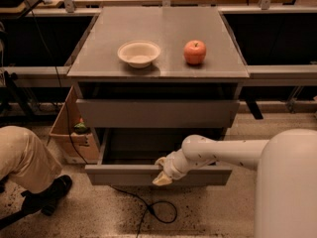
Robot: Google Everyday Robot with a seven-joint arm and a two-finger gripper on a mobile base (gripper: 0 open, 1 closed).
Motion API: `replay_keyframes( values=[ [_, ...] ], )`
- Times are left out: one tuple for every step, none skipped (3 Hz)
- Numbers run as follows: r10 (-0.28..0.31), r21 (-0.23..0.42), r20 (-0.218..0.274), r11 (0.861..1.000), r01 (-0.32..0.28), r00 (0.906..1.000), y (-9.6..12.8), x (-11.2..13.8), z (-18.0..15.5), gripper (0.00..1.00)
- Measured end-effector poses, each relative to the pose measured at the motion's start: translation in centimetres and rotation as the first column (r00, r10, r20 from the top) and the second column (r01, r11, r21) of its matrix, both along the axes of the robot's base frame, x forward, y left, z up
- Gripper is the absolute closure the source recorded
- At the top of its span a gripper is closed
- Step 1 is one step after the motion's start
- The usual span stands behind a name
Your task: Open middle drawer
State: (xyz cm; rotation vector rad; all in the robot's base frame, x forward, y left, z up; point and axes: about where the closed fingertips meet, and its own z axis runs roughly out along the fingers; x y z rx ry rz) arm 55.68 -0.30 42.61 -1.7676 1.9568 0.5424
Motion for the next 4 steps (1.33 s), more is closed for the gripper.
replay_keyframes(
  values=[
    [0.0, 0.0, 0.0, 1.0, 0.0, 1.0, 0.0, 0.1, 0.7, 0.64],
    [0.0, 0.0, 0.0, 1.0, 0.0, 1.0, 0.0, 0.0, 0.9, 0.46],
    [0.041, -0.052, -0.011, 0.998, -0.042, 0.9991, -0.6, -1.6, 2.0, 0.31],
    [0.083, -0.117, -0.009, 0.99, -0.084, 0.9965, -1.4, -2.4, 4.1, 0.08]
  ],
)
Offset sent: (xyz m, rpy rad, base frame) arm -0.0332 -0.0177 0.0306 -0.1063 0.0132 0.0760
